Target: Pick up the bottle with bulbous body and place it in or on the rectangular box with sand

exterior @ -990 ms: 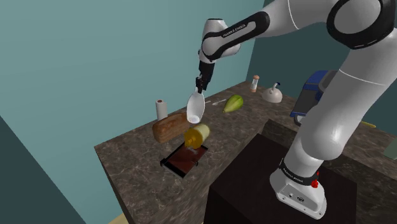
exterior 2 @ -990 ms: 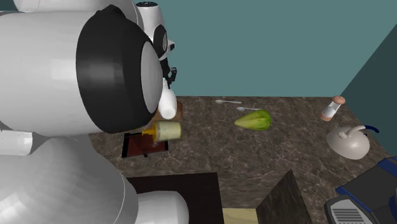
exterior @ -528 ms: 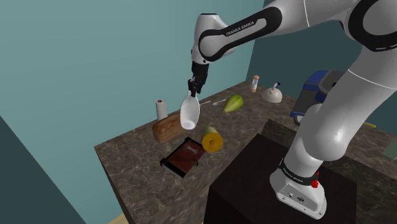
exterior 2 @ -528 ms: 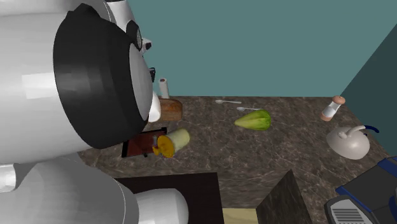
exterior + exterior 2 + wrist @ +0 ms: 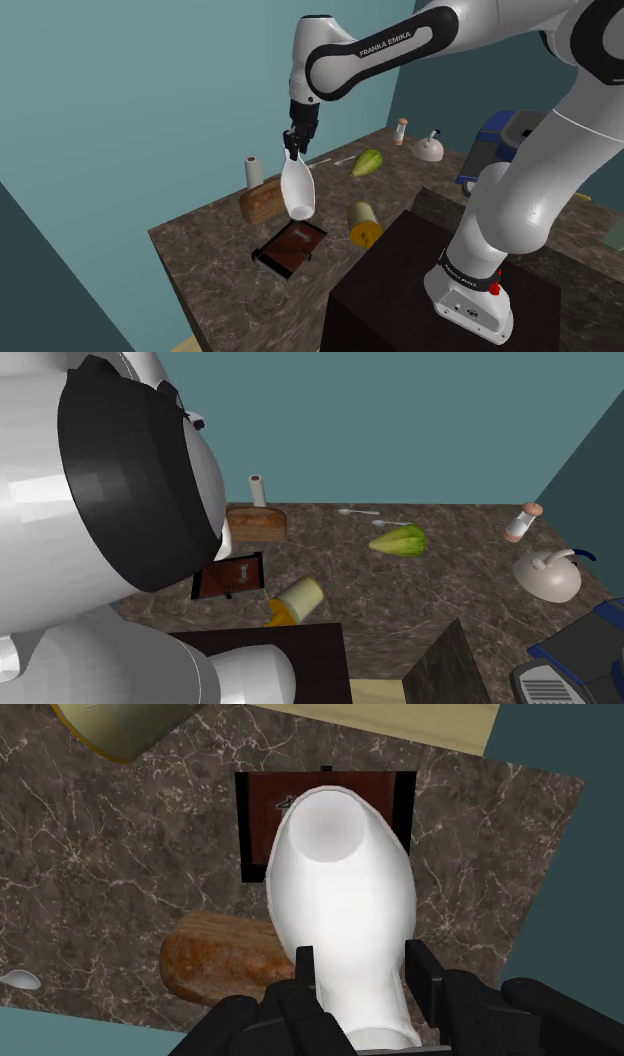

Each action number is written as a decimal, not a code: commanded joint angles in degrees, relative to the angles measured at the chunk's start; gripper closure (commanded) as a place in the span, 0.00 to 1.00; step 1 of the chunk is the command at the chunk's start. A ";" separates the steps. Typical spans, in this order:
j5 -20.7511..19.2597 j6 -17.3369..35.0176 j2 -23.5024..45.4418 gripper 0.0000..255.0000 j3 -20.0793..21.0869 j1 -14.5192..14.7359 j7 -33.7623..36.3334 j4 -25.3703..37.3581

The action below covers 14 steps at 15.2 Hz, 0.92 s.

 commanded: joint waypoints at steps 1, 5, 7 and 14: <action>-0.04 1.76 0.51 1.00 0.13 0.07 0.28 -1.21; -0.14 4.93 1.70 1.00 0.16 0.05 0.39 -3.20; -0.19 6.52 2.38 1.00 0.17 0.04 0.46 -4.12; -0.45 12.14 5.15 1.00 0.21 -0.01 0.72 -6.96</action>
